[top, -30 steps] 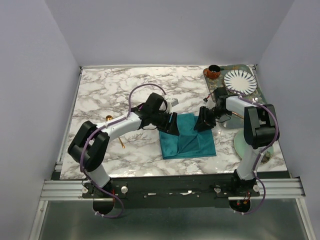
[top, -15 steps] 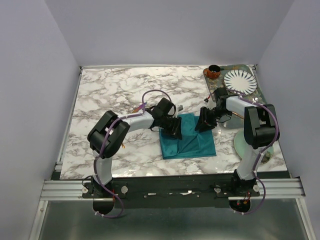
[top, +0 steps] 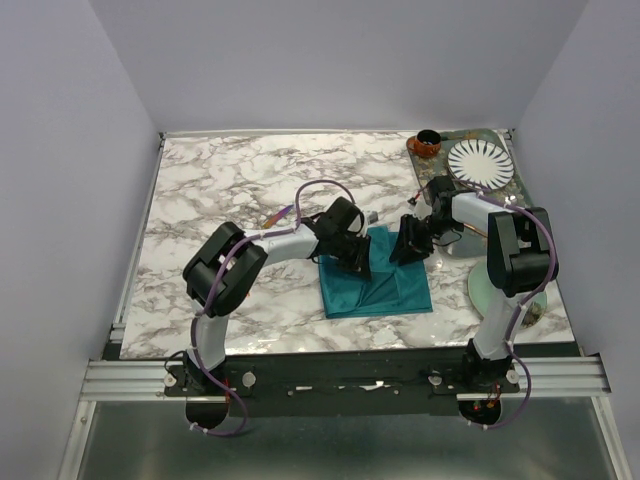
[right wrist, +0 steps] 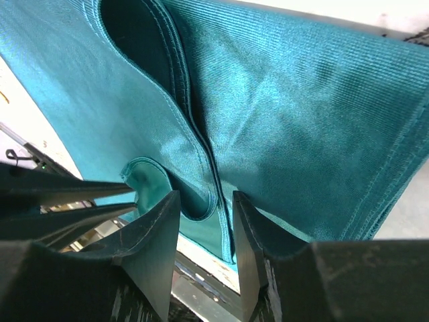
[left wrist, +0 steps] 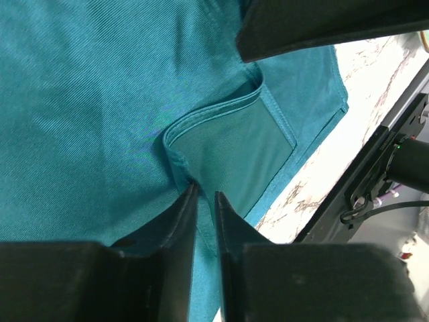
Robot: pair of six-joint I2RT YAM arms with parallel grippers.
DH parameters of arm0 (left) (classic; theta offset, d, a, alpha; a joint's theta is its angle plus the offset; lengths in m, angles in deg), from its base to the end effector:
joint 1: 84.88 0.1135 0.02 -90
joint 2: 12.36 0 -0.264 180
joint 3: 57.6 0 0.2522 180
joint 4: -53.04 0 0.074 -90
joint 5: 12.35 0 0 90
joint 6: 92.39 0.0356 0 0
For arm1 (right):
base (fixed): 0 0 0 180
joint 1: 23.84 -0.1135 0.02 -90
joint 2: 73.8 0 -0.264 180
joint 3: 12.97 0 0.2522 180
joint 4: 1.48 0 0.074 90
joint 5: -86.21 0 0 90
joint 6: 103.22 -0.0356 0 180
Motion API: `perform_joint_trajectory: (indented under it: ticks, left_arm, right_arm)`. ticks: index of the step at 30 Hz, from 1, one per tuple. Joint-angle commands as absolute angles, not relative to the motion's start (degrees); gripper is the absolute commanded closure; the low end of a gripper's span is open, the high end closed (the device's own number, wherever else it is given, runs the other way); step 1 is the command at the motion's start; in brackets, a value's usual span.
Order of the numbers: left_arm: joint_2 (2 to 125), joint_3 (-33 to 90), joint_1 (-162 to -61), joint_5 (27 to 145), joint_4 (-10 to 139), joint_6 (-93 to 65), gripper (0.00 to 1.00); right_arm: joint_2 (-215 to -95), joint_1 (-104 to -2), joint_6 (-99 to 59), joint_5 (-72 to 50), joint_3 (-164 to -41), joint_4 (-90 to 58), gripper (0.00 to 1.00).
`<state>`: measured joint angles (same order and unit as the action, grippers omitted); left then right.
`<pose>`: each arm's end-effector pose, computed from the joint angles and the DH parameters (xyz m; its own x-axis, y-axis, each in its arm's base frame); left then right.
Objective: Fold the napkin into a case and place the utensils inside
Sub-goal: Fold the rectangle-folded napkin at the center of the board.
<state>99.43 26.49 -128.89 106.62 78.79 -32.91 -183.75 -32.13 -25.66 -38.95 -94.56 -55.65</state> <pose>0.2785 -0.2930 0.1569 -0.9118 0.2630 -0.3154 0.4089 0.6529 -0.6376 0.3388 0.0701 0.1396 -0.9995 0.0323 -0.0040 0.0239 0.8103 0.5856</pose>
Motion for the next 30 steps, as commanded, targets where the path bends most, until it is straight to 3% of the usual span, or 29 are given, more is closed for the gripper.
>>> perform_joint_trajectory:
  ticks: [1, 9, 16, 20, 22, 28, 30]
  left_arm:
    - [99.0, 28.49, -130.23, 104.11, 78.76, -33.15, 0.77]
    - [98.2, 27.88, -129.8, 93.22, 84.47, -32.8, 0.75]
    - [99.43, 28.4, -129.62, 92.77, 84.82, -32.36, 0.65]
    - [100.23, 29.11, -129.62, 93.56, 85.17, -32.27, 0.64]
    - [100.4, 29.37, -129.71, 94.43, 85.0, -32.18, 0.67]
    - [98.65, 30.34, -130.76, 95.84, 84.65, -30.95, 1.0]
    - [98.12, 30.52, -131.2, 96.02, 84.56, -30.86, 1.0]
  right_arm:
    - [-183.92, -32.19, -25.87, -38.86, -93.97, -56.55, 0.55]
    - [-183.48, -32.19, -25.79, -38.51, -94.06, -56.64, 0.54]
    - [-183.48, -32.18, -25.79, -38.24, -93.97, -56.64, 0.54]
    - [-183.48, -32.18, -25.87, -38.24, -94.23, -56.73, 0.53]
    - [-183.57, -32.1, -25.79, -38.33, -94.23, -56.82, 0.53]
    - [-183.31, -32.18, -25.87, -38.59, -94.41, -57.17, 0.51]
    - [-183.22, -32.1, -25.79, -38.59, -94.67, -57.52, 0.48]
